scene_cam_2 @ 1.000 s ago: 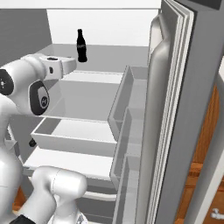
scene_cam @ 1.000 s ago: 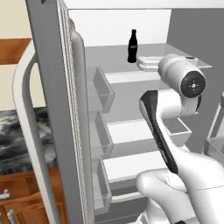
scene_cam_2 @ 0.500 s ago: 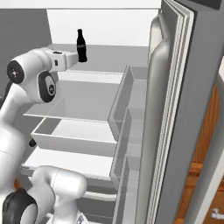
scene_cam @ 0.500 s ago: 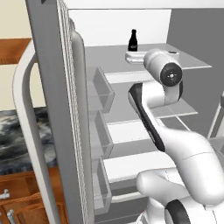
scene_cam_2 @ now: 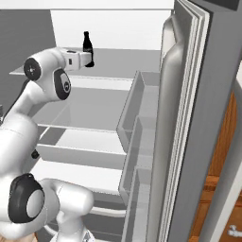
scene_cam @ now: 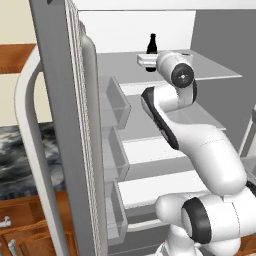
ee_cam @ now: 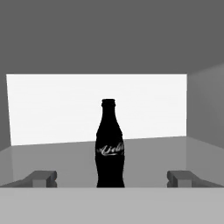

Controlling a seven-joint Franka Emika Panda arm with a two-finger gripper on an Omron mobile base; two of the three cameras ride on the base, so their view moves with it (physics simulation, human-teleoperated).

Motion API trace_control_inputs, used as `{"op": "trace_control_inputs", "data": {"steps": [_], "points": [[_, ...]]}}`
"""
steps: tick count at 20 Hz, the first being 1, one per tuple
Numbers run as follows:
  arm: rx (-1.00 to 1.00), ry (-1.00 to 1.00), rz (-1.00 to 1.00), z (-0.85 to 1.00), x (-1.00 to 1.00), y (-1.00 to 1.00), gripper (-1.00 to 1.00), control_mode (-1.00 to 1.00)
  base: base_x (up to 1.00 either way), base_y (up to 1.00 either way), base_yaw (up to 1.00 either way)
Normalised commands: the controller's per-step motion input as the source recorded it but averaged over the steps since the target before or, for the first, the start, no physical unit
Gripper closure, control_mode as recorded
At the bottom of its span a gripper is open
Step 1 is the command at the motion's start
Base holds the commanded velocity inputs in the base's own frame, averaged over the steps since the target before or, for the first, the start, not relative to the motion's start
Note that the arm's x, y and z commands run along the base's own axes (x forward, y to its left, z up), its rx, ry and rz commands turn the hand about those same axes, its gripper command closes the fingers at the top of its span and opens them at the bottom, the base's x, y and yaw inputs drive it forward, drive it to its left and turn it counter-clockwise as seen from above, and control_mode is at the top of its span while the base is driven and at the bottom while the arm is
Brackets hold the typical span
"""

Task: Open the fridge, grab two sodas, and place both sodas inside the bowl with ice on the dining counter.

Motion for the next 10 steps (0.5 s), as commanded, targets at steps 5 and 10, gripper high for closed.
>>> {"op": "trace_control_inputs", "data": {"steps": [5, 10], "points": [[0.0, 0.05, 0.0, -0.01, 0.43, 0.0, -1.0, -1.0, 0.0, 0.0, 0.0], [0.0, 0.07, 0.0, 0.0, 0.34, 0.0, -1.0, -1.0, 0.0, 0.0, 0.0]]}}
